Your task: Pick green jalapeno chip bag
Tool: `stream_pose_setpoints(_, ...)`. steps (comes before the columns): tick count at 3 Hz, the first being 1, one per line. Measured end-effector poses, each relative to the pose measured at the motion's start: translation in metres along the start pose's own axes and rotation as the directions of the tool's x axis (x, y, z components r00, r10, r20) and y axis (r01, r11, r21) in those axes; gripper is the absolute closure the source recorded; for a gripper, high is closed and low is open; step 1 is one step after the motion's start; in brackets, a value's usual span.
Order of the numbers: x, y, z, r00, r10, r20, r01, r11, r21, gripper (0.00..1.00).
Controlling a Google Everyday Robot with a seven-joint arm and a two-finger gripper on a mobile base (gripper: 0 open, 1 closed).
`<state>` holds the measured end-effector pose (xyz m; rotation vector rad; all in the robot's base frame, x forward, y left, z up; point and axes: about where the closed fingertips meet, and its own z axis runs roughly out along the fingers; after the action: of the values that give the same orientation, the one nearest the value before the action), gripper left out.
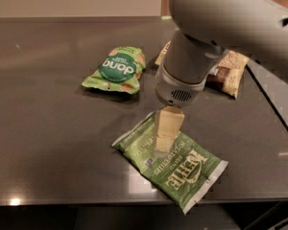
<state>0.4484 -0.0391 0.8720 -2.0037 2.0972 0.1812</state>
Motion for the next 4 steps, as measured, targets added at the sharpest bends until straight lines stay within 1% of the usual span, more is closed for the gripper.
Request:
stream_pose_setpoints(1,-0.008,0.016,0.017,1.000,-0.021,0.000,0.021,0.9993,-0.032,0.00)
stream_pose_setpoints(2,-0.012,0.026,0.030,0.999,-0.032,-0.007,0.032,0.9987,-0.041,0.00)
stream_pose_setpoints(3,-0.011,0.026,0.040,1.000,-0.024,-0.013,0.023,0.9990,-0.038,0.00)
stream_pose_setpoints(4,-0.007,0.023,0.046,0.999,-0.021,-0.024,0.020,0.9990,-0.040,0.19)
